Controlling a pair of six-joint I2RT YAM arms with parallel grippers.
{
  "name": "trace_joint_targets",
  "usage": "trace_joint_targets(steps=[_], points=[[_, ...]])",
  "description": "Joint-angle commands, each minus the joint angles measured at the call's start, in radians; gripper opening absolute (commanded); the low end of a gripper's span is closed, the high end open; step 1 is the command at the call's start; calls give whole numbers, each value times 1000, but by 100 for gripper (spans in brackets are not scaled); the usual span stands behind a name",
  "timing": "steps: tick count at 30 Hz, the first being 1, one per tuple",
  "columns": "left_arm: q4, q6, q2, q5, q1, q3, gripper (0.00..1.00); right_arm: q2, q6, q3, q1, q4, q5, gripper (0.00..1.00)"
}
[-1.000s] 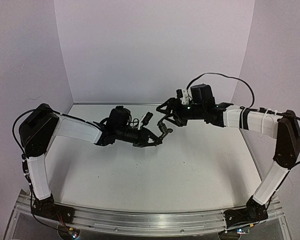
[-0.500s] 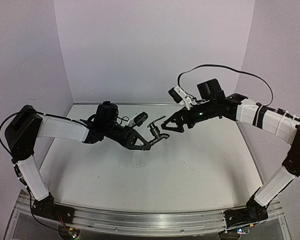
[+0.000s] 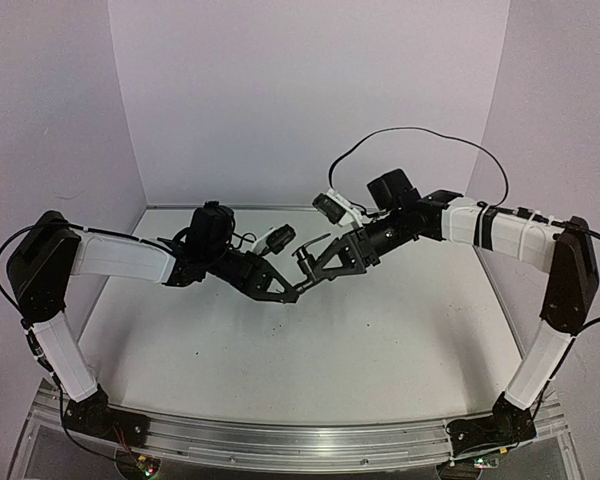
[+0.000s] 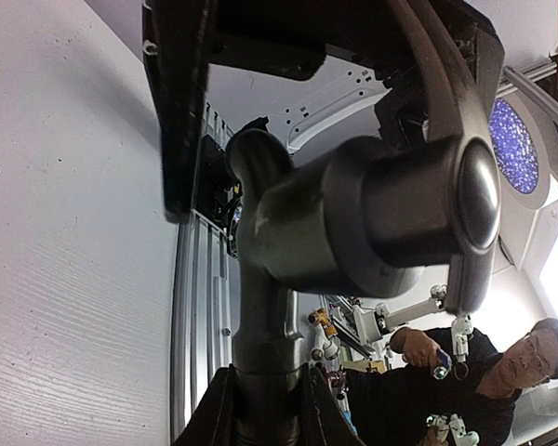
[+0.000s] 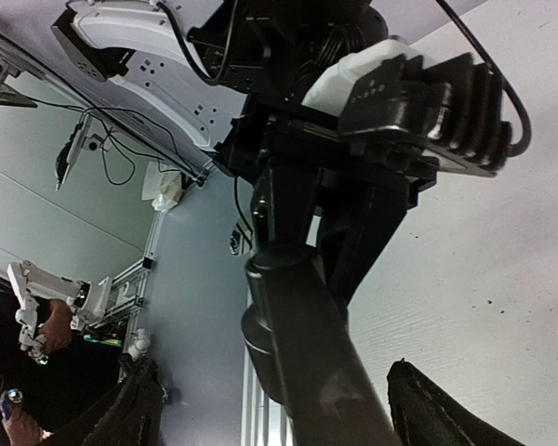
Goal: Install the water faucets
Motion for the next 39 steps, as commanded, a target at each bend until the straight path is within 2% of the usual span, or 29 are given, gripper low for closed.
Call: trace_joint_targets(steps=[1, 5, 11, 17, 19, 22, 23, 28, 30, 34, 37, 39], points=[[21, 30, -14, 18, 1, 27, 0, 29, -7, 58, 35, 8, -86, 78], [16, 34, -14, 10, 1, 26, 0, 52, -12, 70, 66, 12, -75, 66], [11, 40, -17, 6, 1, 23, 0, 46, -13, 57, 74, 34, -56, 40], [6, 48, -24, -4, 1, 17, 0, -5, 66, -35, 74, 195, -29, 17], [4, 50, -26, -4, 0, 17, 0, -15, 97, -52, 74, 214, -17, 1], [2, 53, -27, -6, 2, 16, 0, -42, 119, -89, 75, 254, 7, 0], [0, 52, -27, -10, 6, 16, 4, -58, 142, -114, 74, 290, 51, 0], [-8, 63, -59, -69, 34, -9, 45, -121, 265, -204, 74, 403, 288, 0], [-9, 73, -76, -90, 34, -16, 55, -123, 332, -217, 74, 461, 313, 0], [-10, 62, -66, -91, 28, -9, 56, -142, 463, -276, 74, 633, 282, 0], [-10, 63, -57, -73, 18, -9, 58, -151, 478, -284, 74, 654, 300, 0], [-10, 70, -53, -72, 9, -6, 53, -148, 486, -279, 74, 656, 298, 0]])
